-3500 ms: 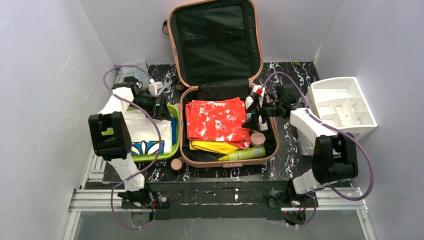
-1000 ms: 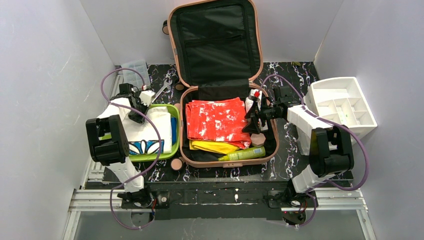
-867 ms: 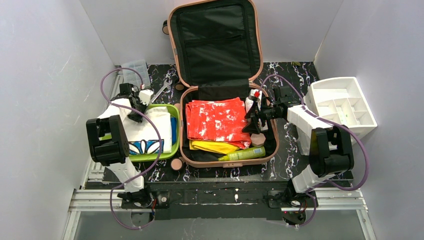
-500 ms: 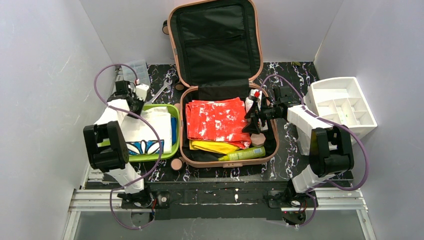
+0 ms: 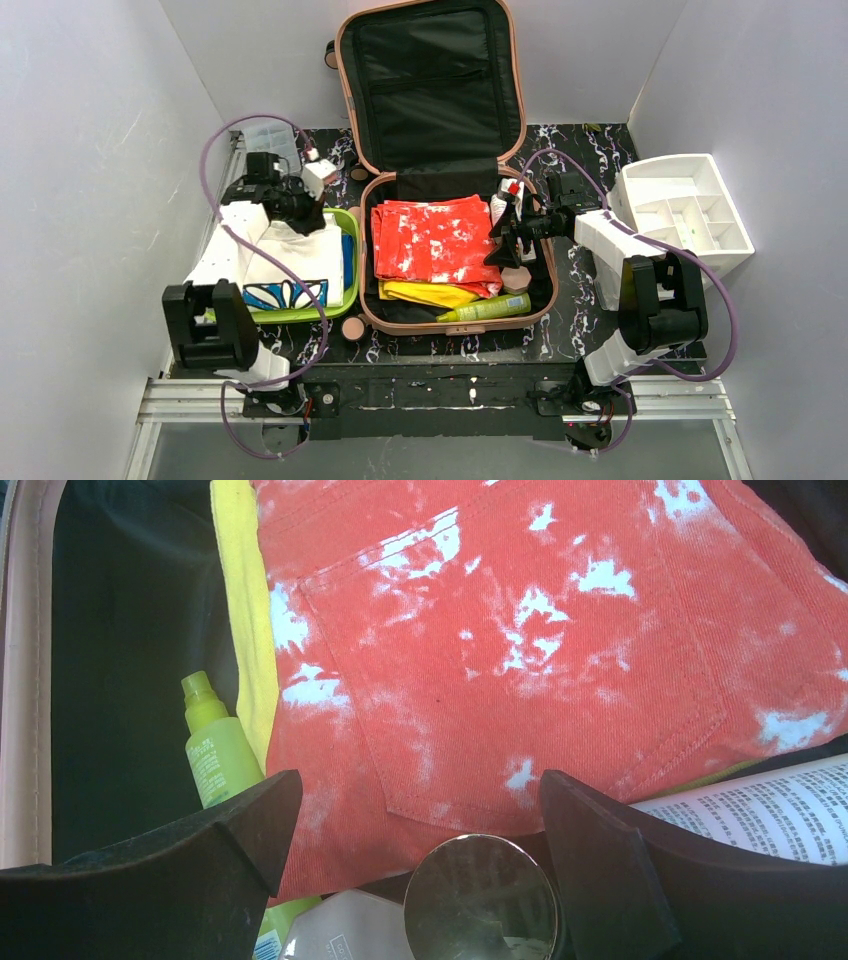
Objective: Open, take out, and arrange the luggage
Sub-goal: Adjust the clothes in the bin, then adjust the clothes in the opened luggage.
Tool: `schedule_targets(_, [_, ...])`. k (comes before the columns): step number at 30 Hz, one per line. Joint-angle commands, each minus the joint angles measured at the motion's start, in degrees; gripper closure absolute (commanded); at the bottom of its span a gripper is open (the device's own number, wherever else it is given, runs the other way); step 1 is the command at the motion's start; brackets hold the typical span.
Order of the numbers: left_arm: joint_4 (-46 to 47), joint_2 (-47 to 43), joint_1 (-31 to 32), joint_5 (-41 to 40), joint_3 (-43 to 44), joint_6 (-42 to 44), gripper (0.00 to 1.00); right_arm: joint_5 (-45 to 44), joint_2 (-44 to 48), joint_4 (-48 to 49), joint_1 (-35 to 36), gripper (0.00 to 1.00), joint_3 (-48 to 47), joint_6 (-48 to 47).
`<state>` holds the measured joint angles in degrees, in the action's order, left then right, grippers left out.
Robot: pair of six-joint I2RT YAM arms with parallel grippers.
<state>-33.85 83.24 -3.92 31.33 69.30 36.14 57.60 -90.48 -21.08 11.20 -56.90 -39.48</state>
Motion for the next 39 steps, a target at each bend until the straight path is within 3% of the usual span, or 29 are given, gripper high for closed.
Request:
schedule_targets(1, [-4.9, 5.2, 3.0, 0.0, -0.5, 2.5, 1.0, 1.5, 1.0, -0.6, -0.3, 0.02, -2.0, -1.1])
schedule_targets(3, [-2.3, 7.7, 5.9, -3.4, -1.1, 0.6, 1.0, 1.5, 1.1, -0.6, -0.3, 0.02, -2.0, -1.2])
schedule_targets(9, [9.9, 14.8, 6.6, -18.7, -2.1, -5.8, 1.0, 1.4, 1.5, -0.6, -0.3, 0.02, -1.9, -1.2])
schedule_targets(12, [9.0, 15.0, 6.6, -17.7, -0.6, -7.0, 1.0, 1.4, 1.8, -0.6, -0.3, 0.02, -1.9, -1.2])
schedule_targets(15, [6.7, 9.2, 6.6, -13.9, 0.4, -7.8, 1.0, 1.2, 1.9, -1.3, -0.3, 0.02, -2.4, -2.3])
schedule_targets(16, [5.6, 7.1, 6.6, -12.8, 1.0, -8.1, 0.95, 0.8, 2.1, -2.3, -0.1, 0.02, -2.9, -3.7])
schedule_targets(20, [1.6, -1.4, 6.6, -7.7, 3.9, -9.0, 0.52, -5.0, 3.4, -5.9, 2.8, 0.02, -5.6, -8.4])
schedule_targets(24, [-1.1, -6.5, 7.5, -0.6, 6.8, -11.1, 0.27, -12.0, 2.4, 0.7, 3.9, 0.02, -9.4, 4.2])
schedule_targets(27, [-4.3, -4.5, 14.5, -0.7, 9.6, -17.3, 0.25, -22.0, -2.6, 8.4, 3.9, 0.02, -16.2, 25.3])
schedule_targets(28, [-4.6, -3.2, 17.1, -2.2, 9.5, -18.7, 0.25, -23.5, -4.3, 8.0, 4.0, 0.02, -18.0, 27.9])
schedule_targets(30, [-4.5, -1.4, 21.9, -9.4, 8.8, -20.3, 0.25, -25.8, -7.6, 4.8, 4.2, 0.02, -21.4, 31.0])
schedule_targets(34, [-3.9, 4.8, 25.8, -18.5, 8.5, -27.4, 0.21, -32.4, -11.4, 1.4, 7.1, 0.02, -22.7, 33.2])
schedule_targets(39, [-5.5, 10.8, 27.7, -22.8, 10.9, -30.3, 0.2, -34.2, -13.7, -0.2, 8.7, 0.02, -23.6, 33.7])
